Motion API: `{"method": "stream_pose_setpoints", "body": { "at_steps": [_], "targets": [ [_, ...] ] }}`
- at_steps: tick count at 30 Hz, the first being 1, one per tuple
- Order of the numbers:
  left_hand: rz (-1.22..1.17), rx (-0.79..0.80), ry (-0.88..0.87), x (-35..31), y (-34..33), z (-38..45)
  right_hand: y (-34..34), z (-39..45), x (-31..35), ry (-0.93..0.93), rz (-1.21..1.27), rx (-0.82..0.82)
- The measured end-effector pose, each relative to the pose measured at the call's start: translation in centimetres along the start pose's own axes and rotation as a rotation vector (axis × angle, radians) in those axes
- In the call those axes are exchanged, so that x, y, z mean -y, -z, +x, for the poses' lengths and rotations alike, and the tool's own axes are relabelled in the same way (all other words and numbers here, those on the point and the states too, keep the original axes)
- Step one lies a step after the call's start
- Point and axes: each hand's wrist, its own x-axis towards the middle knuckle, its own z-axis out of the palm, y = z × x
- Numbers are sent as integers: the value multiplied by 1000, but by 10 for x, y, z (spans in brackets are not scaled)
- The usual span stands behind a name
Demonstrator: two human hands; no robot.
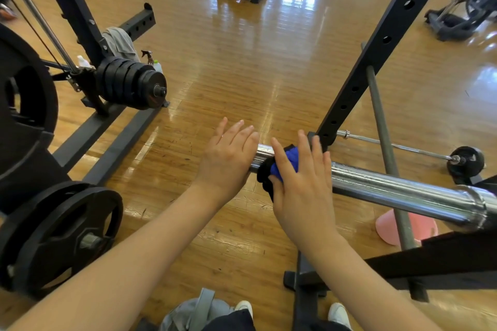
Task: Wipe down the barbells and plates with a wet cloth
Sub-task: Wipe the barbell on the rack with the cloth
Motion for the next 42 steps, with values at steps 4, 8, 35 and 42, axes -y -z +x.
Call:
{"method": "stream_pose_setpoints", "body": {
  "at_steps": [4, 8, 35, 42],
  "targets": [
    [-13, 30, 15, -1, 3, 1, 1, 3, -2, -49, 92, -47],
    [-28, 33, 17, -2, 5, 1, 13, 7, -6, 122, 232, -272],
    [-82, 201, -45, 6, 12, 12, -10, -12, -14, 301, 120, -58],
    [92, 153, 36, -5, 9, -10, -8, -23, -29, 285, 123, -96]
  ]
}}
